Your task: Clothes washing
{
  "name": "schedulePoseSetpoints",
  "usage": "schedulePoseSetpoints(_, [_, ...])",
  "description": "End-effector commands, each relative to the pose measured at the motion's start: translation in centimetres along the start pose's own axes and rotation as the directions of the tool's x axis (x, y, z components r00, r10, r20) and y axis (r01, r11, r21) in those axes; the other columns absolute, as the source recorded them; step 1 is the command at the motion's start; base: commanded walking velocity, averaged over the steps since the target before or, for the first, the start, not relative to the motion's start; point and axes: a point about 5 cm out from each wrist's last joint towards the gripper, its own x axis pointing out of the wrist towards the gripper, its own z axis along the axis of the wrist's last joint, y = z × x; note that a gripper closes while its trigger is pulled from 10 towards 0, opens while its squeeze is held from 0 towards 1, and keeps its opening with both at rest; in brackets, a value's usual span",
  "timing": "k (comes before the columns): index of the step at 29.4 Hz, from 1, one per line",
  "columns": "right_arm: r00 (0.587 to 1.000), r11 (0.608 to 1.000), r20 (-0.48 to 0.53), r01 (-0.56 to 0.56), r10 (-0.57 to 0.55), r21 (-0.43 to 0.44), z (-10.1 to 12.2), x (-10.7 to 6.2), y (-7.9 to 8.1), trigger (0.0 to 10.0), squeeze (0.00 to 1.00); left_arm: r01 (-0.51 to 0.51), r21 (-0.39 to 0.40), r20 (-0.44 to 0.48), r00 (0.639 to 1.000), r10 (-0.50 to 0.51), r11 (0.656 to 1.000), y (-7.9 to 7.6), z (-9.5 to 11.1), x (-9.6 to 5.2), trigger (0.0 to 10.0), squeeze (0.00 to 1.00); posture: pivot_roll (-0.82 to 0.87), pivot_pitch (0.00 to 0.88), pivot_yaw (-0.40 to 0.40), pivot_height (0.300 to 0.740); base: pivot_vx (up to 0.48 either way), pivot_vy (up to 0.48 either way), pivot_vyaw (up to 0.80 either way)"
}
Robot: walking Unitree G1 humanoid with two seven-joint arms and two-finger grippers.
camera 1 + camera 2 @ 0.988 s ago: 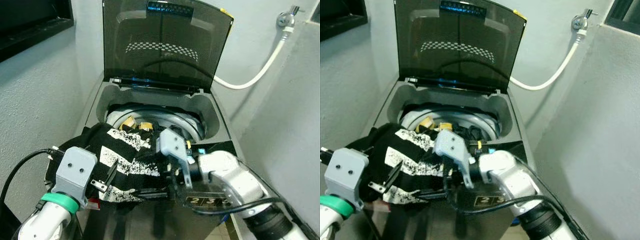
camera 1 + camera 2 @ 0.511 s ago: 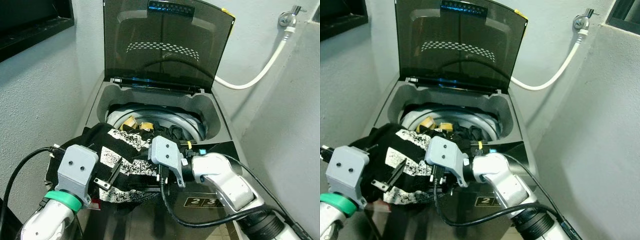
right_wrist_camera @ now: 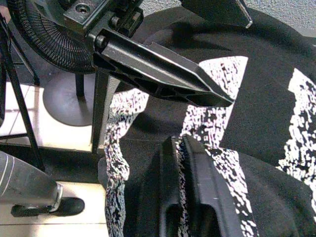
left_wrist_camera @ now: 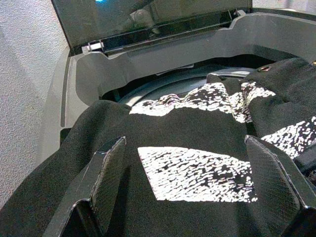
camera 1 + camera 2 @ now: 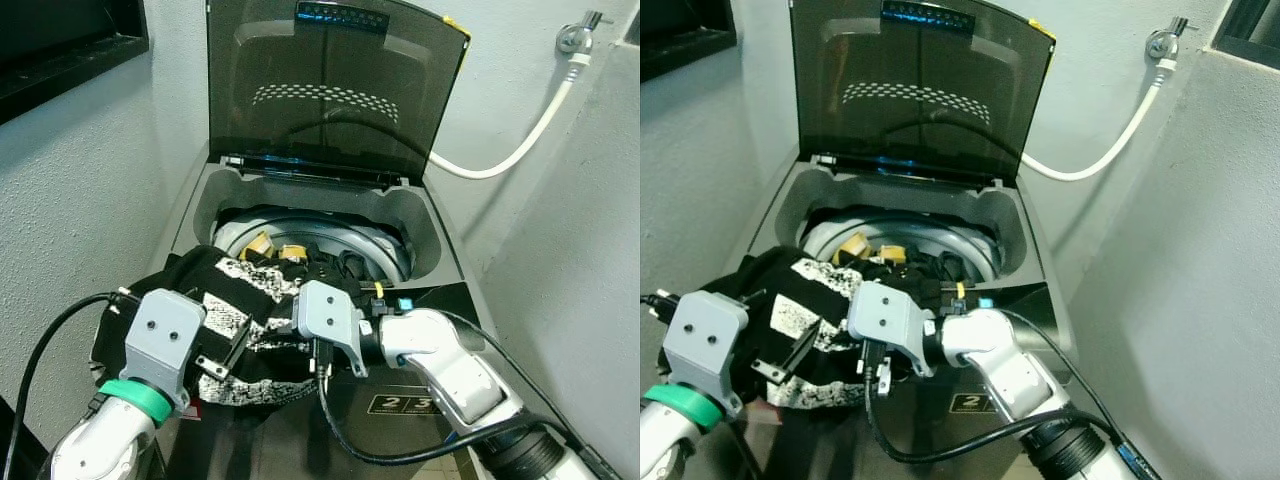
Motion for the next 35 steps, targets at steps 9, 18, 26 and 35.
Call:
schedulePoseSetpoints(9, [0.932,0.933,0.057,0.359,-0.358,-0.013,1.2,-0.9,-5.0,0.0,0.0,0.008,-0.014,-0.018,1.0,-0.008,1.0,-0.3,-0.3,0.2,10.0,0.0,0.02,0.015,-0.062,0.74,0.0,0.0,0.0])
schedulePoseSetpoints(18, [0.831,0.834,0.083,0.551,-0.551,0.024,2.0,-2.6,-8.1,0.0,0.0,0.01,-0.015,-0.012,1.0,-0.01,1.0,-0.3,-0.2,0.4,10.0,0.0,0.01,0.015,-0.061,0.74,0.0,0.0,0.0])
schedulePoseSetpoints(26, [0.986,0.993,0.117,0.117,-0.119,0.024,1.7,-3.1,-4.9,10.0,1.0,0.046,-0.025,-0.006,0.999,-0.046,0.999,-0.5,-0.2,0.4,10.0,0.0,0.0,0.019,-0.051,0.74,0.0,0.0,0.0])
schedulePoseSetpoints(35, [0.976,0.994,0.187,0.113,-0.113,0.006,1.7,-2.7,-5.2,10.0,1.0,0.046,-0.02,-0.006,0.999,-0.046,0.999,-0.5,-0.1,0.4,10.0,0.0,0.02,0.019,-0.066,0.74,0.0,0.0,0.0])
